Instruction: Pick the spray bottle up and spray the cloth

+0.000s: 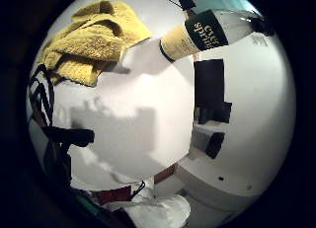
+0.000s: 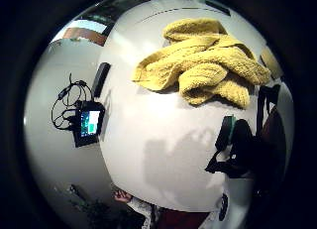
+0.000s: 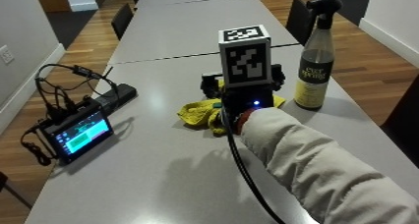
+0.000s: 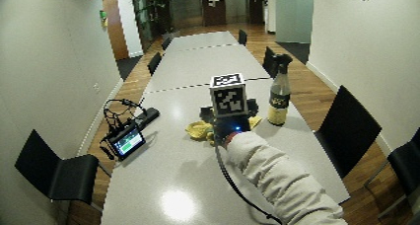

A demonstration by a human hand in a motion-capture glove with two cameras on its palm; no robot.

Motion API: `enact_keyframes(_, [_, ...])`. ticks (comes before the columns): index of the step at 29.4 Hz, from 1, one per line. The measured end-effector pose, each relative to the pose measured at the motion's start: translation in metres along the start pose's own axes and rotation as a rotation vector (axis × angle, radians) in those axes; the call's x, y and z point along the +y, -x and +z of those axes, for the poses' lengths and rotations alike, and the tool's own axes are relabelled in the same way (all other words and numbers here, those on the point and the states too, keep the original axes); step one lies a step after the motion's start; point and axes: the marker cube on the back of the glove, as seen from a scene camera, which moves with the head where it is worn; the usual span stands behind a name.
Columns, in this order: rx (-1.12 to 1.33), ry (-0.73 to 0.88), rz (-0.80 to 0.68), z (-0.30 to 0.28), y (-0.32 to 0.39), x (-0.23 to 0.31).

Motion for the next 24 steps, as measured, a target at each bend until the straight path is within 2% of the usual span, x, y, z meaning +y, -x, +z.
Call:
enact_keyframes(9, [-0.005,-0.001,-0.008,-0.002,0.001,0.004])
enact_keyframes(14, [-0.103,-0.017,-0.09,-0.007,-0.005,0.026])
enact_keyframes(18, [-0.35,-0.113,-0.165,-0.015,-0.032,0.053])
enact_keyframes(22, [-0.871,-0.288,-0.235,-0.023,-0.08,0.081])
enact_keyframes(24, [-1.042,-0.359,-0.241,-0.025,-0.102,0.085])
